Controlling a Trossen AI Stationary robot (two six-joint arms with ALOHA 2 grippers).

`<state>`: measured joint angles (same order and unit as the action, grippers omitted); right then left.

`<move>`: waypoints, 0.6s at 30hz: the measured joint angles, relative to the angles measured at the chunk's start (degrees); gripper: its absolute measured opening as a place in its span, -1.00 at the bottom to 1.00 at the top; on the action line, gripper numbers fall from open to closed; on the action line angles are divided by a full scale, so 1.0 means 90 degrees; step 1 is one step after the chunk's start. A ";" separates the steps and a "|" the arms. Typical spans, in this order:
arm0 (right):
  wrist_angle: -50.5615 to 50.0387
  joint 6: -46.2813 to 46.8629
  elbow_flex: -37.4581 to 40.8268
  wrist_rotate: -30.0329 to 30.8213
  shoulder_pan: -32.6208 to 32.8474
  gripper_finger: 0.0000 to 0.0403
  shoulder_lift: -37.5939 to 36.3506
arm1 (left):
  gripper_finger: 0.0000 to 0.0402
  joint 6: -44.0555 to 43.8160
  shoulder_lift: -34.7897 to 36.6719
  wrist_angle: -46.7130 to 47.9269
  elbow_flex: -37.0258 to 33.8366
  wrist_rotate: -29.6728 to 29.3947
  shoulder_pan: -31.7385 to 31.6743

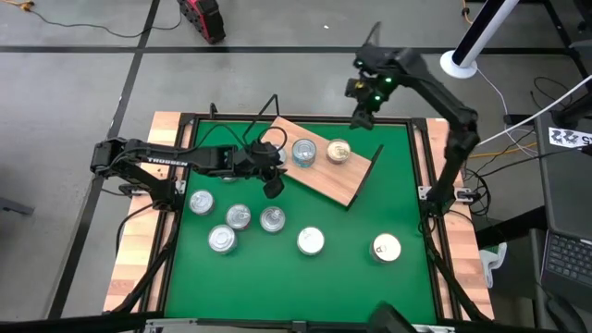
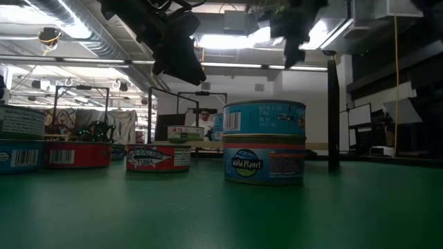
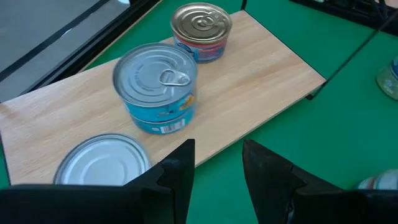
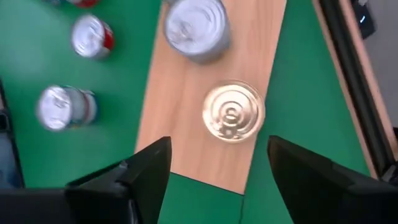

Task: Stack canned seafood by type on shelf
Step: Stack the blue-pink tuna can on top of the blue-pink tuna can on the shelf

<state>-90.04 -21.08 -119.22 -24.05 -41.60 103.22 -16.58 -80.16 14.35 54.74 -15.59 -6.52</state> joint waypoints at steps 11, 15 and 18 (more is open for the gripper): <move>0.0090 0.1137 0.1660 0.0012 0.1493 0.31 -0.2436 | -0.36 0.0000 0.0000 -0.0013 0.0000 0.0002 0.0352; 0.0971 0.2027 0.3106 0.0171 0.2291 0.31 -0.3491 | -0.36 -0.0002 0.0000 -0.0026 0.0000 0.0003 0.0490; 0.1689 0.2976 0.4156 0.0305 0.2849 0.31 -0.4213 | -0.36 0.0000 0.0000 -0.0033 0.0000 0.0002 0.0594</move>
<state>-74.84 5.71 -81.82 -21.31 -15.96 65.31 -16.58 -80.16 14.05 54.74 -15.57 -1.17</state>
